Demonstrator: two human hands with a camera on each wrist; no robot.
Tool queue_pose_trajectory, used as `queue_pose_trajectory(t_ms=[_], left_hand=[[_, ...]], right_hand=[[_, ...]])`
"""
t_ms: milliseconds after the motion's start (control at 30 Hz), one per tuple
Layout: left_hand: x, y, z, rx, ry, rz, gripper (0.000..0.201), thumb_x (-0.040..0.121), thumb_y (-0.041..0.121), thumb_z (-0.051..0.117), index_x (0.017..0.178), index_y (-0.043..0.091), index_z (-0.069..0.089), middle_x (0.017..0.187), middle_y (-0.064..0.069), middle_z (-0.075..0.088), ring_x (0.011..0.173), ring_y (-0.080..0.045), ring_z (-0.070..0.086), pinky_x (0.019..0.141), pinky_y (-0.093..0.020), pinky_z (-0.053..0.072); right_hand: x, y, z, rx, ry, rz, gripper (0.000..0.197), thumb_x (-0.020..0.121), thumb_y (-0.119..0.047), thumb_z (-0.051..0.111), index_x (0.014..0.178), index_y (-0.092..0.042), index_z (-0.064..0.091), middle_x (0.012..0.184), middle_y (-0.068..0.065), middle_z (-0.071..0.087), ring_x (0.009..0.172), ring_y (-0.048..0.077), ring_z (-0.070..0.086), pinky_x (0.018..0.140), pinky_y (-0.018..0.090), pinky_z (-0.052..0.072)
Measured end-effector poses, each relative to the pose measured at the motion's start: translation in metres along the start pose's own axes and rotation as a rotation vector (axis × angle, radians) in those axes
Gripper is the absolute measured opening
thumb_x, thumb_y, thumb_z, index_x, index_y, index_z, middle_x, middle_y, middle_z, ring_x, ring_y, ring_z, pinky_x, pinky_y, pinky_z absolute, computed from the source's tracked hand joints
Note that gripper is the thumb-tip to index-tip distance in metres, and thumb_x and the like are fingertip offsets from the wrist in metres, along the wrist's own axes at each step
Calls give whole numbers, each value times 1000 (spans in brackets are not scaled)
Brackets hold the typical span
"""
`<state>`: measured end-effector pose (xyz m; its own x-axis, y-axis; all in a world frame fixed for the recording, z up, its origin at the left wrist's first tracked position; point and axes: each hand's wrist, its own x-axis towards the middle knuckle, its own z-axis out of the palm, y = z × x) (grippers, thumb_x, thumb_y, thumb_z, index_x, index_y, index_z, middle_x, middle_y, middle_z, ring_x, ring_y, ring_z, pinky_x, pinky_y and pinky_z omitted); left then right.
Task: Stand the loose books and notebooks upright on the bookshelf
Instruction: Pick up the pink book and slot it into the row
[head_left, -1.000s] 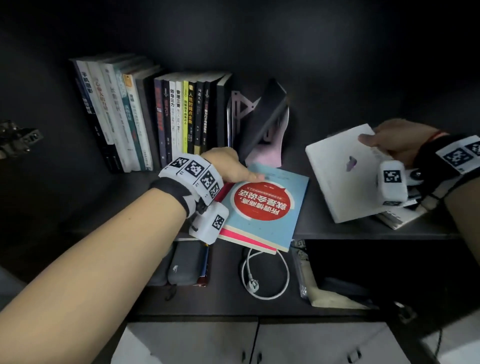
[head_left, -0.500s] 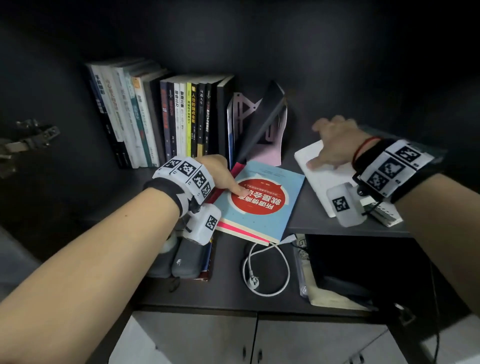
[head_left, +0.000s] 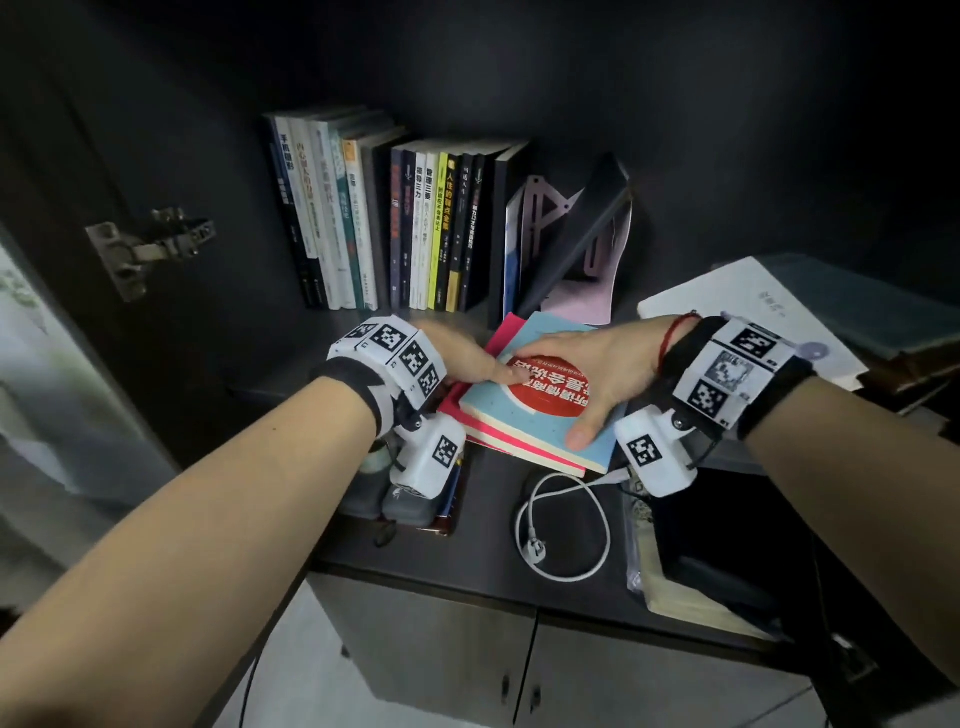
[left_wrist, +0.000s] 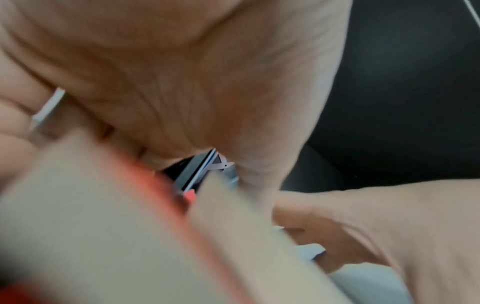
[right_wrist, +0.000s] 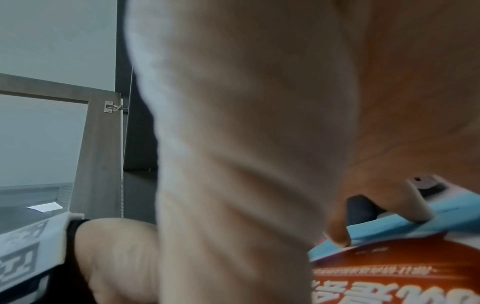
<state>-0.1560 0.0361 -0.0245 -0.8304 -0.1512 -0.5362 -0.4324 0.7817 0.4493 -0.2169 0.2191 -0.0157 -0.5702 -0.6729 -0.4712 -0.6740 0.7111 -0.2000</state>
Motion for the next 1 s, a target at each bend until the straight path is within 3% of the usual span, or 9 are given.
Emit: queue_pose_trajectory(t_ms=[100, 233, 433, 533, 600, 766, 833, 900, 1000], left_hand=[[-8, 0, 3, -65, 12, 26, 53, 98, 57, 53, 127, 13, 58, 108, -1, 68, 96, -17, 65, 74, -23, 51], [-5, -6, 10, -190, -28, 14, 56, 94, 52, 66, 127, 7, 63, 115, -8, 75, 113, -28, 71, 104, -42, 54], [-10, -19, 23, -200, 103, 39, 49, 92, 48, 71, 115, 5, 66, 103, -10, 77, 95, -28, 76, 93, -43, 61], [-17, -32, 29, -216, 136, -11, 52, 92, 58, 65, 107, 8, 67, 87, -5, 74, 73, -23, 73, 65, -26, 61], [-25, -34, 35, -101, 206, -53, 62, 92, 68, 55, 106, 9, 64, 94, -6, 72, 77, -21, 72, 73, -29, 62], [-37, -29, 46, -420, 153, 1, 50, 90, 41, 76, 116, 0, 61, 107, -14, 73, 90, -25, 75, 83, -40, 64], [-44, -26, 39, -574, 176, 75, 30, 91, 24, 77, 108, 1, 67, 97, -13, 76, 79, -20, 74, 70, -29, 63], [-52, -24, 23, -679, 231, 126, 18, 95, 18, 70, 103, 2, 69, 81, -8, 73, 59, -13, 67, 49, -19, 53], [-67, -20, -11, -861, 236, 178, 19, 102, 13, 54, 105, -3, 65, 73, -8, 65, 47, -11, 59, 41, -16, 46]], right_hand=[[1, -1, 1, 5, 6, 16, 144, 40, -71, 87, 160, -43, 14, 152, -15, 39, 135, 13, 45, 118, 39, 41], [2, -5, 5, -74, -6, -9, 147, 47, -73, 88, 163, -39, 4, 164, -16, 24, 150, 11, 29, 126, 38, 26], [-9, -14, 15, -161, -23, -31, 143, 61, -64, 89, 163, -42, -8, 174, -12, -7, 160, 11, -4, 131, 41, 7], [-9, -16, 31, -234, -64, -30, 154, 55, -63, 92, 158, -48, -21, 170, -15, -26, 157, 15, -25, 130, 52, 2], [-10, -18, 38, -277, -50, -17, 154, 59, -53, 94, 157, -46, -25, 169, -12, -29, 157, 21, -28, 129, 55, 3], [-17, -31, 39, -268, 54, -114, 133, 65, -31, 86, 163, -34, -4, 170, -5, 13, 156, 26, 22, 122, 43, 34], [-24, -35, 33, -244, 119, -162, 124, 68, -29, 85, 163, -30, 6, 155, -5, 36, 126, 18, 55, 100, 28, 53], [-36, -37, 21, -200, 212, -185, 113, 74, -30, 82, 163, -31, 13, 138, -5, 49, 101, 15, 61, 83, 27, 57], [-51, -32, 4, 37, 413, -285, 94, 71, -33, 76, 155, -37, 36, 132, -9, 61, 112, 13, 63, 96, 35, 55]])
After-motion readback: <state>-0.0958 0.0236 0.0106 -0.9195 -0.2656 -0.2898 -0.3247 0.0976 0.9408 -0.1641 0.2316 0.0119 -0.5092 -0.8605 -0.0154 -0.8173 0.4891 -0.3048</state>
